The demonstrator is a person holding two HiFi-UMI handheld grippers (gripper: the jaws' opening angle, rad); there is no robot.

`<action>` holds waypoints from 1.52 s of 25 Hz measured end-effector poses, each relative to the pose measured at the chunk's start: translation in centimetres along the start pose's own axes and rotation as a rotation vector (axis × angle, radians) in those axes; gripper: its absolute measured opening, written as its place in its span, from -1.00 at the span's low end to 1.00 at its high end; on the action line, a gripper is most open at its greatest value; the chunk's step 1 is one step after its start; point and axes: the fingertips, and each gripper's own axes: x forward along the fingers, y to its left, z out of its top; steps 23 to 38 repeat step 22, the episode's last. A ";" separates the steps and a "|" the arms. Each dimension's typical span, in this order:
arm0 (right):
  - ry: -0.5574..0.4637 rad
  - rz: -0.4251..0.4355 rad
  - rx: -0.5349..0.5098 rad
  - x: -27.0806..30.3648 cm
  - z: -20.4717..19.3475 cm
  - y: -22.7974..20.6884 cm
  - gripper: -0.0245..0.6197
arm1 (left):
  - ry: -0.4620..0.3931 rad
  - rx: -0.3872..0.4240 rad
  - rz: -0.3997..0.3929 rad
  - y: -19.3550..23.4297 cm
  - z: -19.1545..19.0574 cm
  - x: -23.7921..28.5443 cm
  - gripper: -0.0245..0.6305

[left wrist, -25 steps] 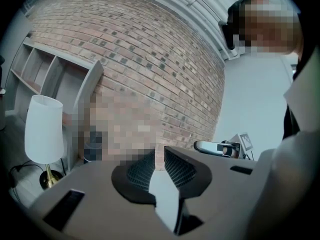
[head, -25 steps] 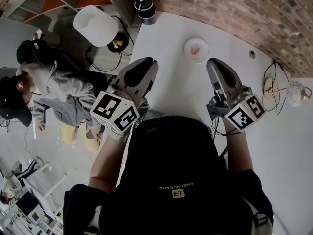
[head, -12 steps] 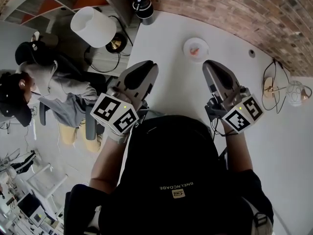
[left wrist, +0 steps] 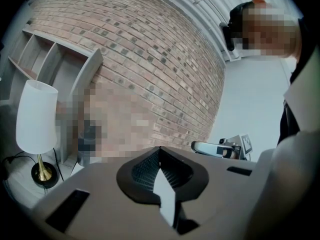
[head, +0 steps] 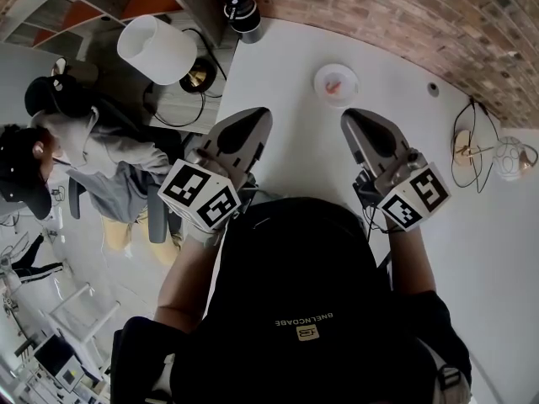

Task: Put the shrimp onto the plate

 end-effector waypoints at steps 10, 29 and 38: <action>-0.008 -0.001 0.025 -0.1 0.0 -0.7 -0.88 | 0.018 -0.004 -0.005 0.1 -0.4 0.7 -0.91; -0.023 -0.010 0.051 -0.4 0.2 -1.2 -0.88 | 0.030 -0.014 -0.001 0.2 -0.7 0.9 -0.91; -0.023 -0.010 0.051 -0.4 0.2 -1.2 -0.88 | 0.030 -0.014 -0.001 0.2 -0.7 0.9 -0.91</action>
